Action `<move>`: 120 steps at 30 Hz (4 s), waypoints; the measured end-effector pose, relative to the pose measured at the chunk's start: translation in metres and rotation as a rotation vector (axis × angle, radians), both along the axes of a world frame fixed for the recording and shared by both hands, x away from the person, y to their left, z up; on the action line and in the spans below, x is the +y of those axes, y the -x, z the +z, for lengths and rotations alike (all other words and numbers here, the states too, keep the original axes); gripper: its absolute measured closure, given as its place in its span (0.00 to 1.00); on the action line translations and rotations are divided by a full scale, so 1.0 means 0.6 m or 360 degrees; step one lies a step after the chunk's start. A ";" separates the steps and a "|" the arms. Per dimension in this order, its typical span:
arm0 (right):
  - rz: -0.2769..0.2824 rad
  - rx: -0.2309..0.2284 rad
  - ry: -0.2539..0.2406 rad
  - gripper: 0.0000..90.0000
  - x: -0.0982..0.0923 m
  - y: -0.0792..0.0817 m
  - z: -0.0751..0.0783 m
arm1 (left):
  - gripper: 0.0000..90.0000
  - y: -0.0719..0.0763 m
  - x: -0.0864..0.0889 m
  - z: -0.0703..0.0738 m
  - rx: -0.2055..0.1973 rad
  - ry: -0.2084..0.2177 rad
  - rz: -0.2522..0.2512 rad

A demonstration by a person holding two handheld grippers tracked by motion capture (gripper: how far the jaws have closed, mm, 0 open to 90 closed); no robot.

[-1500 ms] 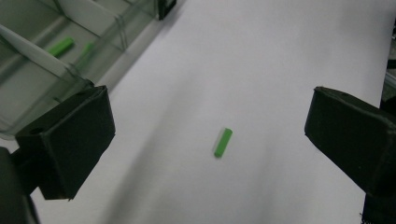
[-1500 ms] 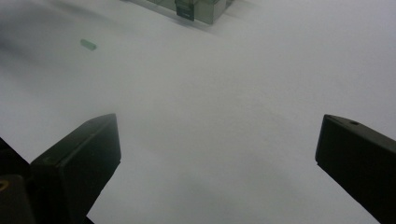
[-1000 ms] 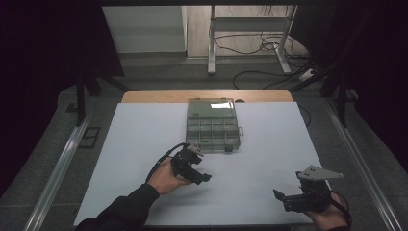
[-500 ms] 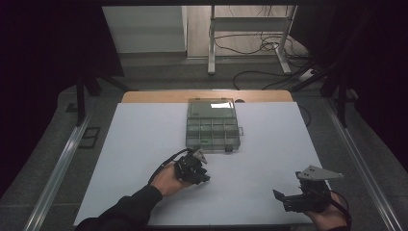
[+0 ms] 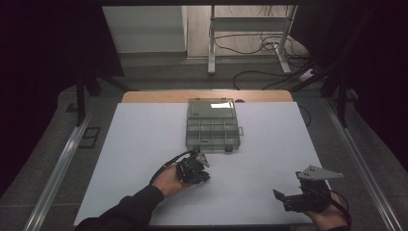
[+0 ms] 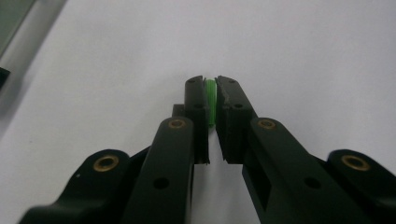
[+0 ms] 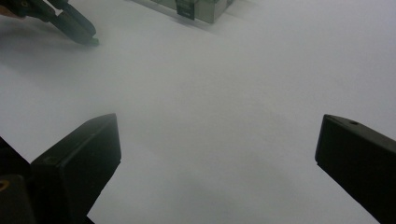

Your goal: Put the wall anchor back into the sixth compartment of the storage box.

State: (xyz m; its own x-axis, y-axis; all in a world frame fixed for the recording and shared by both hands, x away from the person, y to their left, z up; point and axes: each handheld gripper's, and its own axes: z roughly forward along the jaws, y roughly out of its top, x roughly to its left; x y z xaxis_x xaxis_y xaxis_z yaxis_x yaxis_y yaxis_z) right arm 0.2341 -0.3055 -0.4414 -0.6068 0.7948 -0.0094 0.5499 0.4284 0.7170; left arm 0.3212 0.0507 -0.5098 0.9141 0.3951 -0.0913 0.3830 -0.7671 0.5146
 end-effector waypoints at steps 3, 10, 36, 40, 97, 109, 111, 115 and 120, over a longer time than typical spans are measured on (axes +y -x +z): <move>0.0001 0.0000 0.0001 0.00 0.000 -0.001 0.000 | 0.94 0.000 -0.001 0.014 -0.0014 0.0045 -0.0004; -0.0002 0.0002 0.0000 0.00 0.000 0.000 0.000 | 0.94 0.000 0.006 0.033 -0.0049 0.0086 0.0025; 0.0003 0.0017 0.0009 0.00 0.001 -0.002 -0.001 | 0.93 -0.032 0.028 0.073 -0.0085 0.0182 0.0156; 0.0003 0.0019 0.0008 0.00 0.001 -0.002 -0.002 | 0.94 -0.040 0.032 0.080 -0.0101 0.0190 0.0182; 0.0015 0.0033 0.0007 0.00 0.001 -0.003 -0.002 | 0.86 -0.164 0.019 0.046 -0.0088 0.0225 0.0470; 0.0014 0.0031 0.0005 0.00 0.001 -0.003 -0.002 | 0.69 -0.143 0.033 0.069 -0.0115 0.0240 0.0442; 0.0013 0.0028 0.0004 0.00 0.001 -0.002 -0.002 | 0.66 -0.139 0.037 0.073 -0.0121 0.0256 0.0443; 0.0007 0.0026 -0.0007 0.00 0.000 -0.002 -0.002 | 0.61 -0.130 0.045 0.081 -0.0111 0.0286 0.0440; 0.0004 0.0017 -0.0012 0.00 -0.001 -0.001 -0.001 | 0.53 -0.117 0.058 0.086 -0.0114 0.0313 0.0436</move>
